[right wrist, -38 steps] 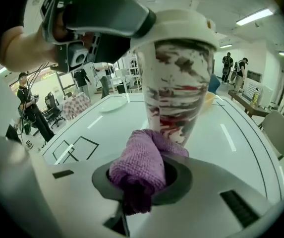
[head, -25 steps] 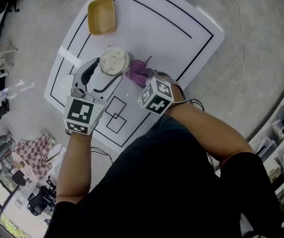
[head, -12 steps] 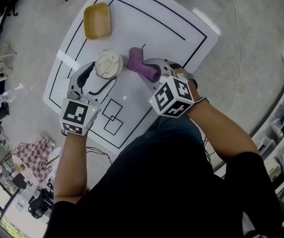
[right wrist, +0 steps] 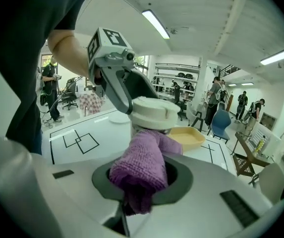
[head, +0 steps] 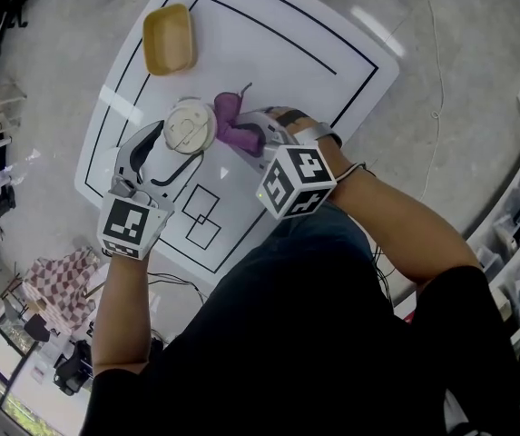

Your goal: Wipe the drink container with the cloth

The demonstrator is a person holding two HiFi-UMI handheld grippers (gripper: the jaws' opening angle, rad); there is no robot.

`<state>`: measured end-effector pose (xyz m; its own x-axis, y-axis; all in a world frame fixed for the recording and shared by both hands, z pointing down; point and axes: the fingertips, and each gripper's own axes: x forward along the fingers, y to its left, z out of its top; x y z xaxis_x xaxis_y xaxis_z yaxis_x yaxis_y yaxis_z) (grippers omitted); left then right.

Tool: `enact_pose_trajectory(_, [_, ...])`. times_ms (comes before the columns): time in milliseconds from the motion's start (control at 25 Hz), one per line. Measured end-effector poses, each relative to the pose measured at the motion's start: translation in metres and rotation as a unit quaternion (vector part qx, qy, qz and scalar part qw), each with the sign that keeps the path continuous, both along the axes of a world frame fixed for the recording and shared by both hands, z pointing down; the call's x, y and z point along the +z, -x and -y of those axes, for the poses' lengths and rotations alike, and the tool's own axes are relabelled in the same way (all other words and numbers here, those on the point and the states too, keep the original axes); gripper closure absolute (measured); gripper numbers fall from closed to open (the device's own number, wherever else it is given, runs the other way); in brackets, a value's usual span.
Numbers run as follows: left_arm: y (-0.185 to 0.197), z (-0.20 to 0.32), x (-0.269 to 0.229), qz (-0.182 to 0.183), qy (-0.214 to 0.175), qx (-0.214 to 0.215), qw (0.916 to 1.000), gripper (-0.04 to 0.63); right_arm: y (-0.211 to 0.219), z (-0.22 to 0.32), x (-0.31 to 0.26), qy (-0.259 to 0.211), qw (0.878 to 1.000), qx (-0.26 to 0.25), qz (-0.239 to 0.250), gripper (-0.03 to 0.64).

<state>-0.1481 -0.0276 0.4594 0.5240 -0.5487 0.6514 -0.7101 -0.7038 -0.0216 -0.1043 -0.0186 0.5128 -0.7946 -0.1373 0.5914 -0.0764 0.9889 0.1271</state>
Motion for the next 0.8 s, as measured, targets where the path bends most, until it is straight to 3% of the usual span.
enact_pose_trajectory(360, [-0.002,0.004,-0.002,-0.018,-0.002,-0.012,0.9998,0.245,0.007,-0.001,0.084,0.031,0.996,-0.038,-0.074,0.534])
enact_pose_trajectory(800, [0.002,0.003,0.0,-0.02,-0.01,-0.005,0.9997,0.245,0.003,0.0,0.089,0.06,0.993,-0.049,-0.087,0.532])
